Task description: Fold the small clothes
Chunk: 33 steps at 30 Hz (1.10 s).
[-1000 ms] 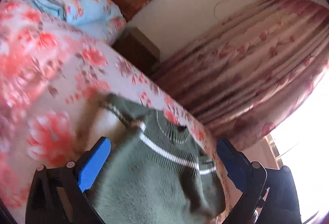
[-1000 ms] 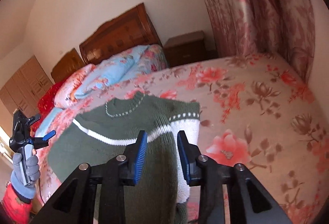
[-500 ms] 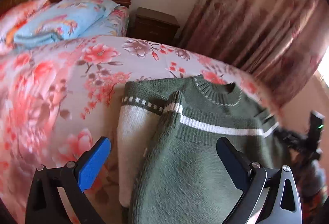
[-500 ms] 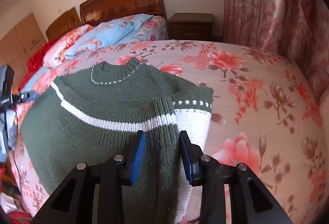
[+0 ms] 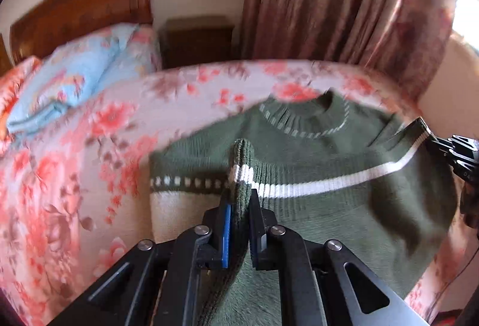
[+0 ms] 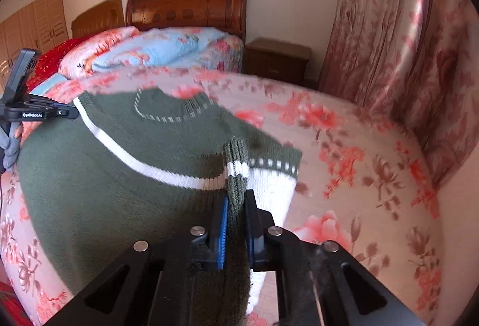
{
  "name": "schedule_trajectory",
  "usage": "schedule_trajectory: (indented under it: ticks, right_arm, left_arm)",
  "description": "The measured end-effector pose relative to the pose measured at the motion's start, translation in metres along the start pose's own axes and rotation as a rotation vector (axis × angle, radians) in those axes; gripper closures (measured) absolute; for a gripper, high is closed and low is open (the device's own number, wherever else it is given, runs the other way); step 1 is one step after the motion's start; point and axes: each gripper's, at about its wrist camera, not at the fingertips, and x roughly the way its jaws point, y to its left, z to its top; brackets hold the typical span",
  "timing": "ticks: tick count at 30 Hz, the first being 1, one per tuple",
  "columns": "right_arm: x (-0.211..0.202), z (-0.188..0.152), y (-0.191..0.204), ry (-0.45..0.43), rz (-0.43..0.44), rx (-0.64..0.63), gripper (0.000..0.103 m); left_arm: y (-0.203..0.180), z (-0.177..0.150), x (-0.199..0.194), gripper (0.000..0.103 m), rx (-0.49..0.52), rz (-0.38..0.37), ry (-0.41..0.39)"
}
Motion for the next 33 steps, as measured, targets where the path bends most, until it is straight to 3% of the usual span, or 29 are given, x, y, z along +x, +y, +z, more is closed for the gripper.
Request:
schedule_trajectory:
  ticks: [4,7,10,14,19,20,22,24,26,30,33]
  right_arm:
    - [-0.027,0.026,-0.007,-0.086,-0.006,-0.005,0.093]
    - [-0.017,0.052,-0.018,-0.098,-0.032,0.002,0.093]
    - [0.023,0.073,-0.026,-0.041,-0.039,0.013,0.093]
    - [0.089,0.063,-0.031,0.140,-0.063,0.055,0.093]
    - [0.082,0.052,-0.047,0.115,-0.024,0.172,0.092]
    - [0.077,0.054,-0.048,0.119,-0.027,0.180,0.088]
    - [0.065,0.061,-0.046,0.112,-0.069,0.192,0.087]
    - [0.049,0.071,-0.032,0.066,-0.096,0.164,0.075]
    - [0.038,0.081,-0.008,0.019,-0.089,0.119,0.073]
    - [0.072,0.090,0.054,0.091,0.020,-0.002,0.072]
    - [0.107,0.080,0.080,0.193,0.085,-0.019,0.072]
  left_arm:
    - [0.026,0.019,-0.029,0.000,-0.120,-0.071,-0.096]
    - [0.041,0.037,-0.019,0.000,-0.173,-0.041,-0.100]
    - [0.050,0.046,0.016,0.000,-0.207,-0.006,-0.034]
    - [0.053,0.036,0.065,0.000,-0.209,0.058,0.060]
    - [0.056,0.036,0.064,0.000,-0.222,0.068,0.036]
    - [0.055,0.038,0.059,0.000,-0.219,0.083,0.029]
    - [0.048,0.046,0.037,0.000,-0.216,0.146,-0.043]
    - [0.038,0.050,0.010,0.000,-0.234,0.164,-0.172]
    - [0.022,0.052,-0.005,0.000,-0.236,0.158,-0.264]
    - [-0.018,0.056,0.031,0.000,-0.122,0.137,-0.124]
    - [-0.034,0.044,0.066,0.000,-0.069,0.186,-0.016]
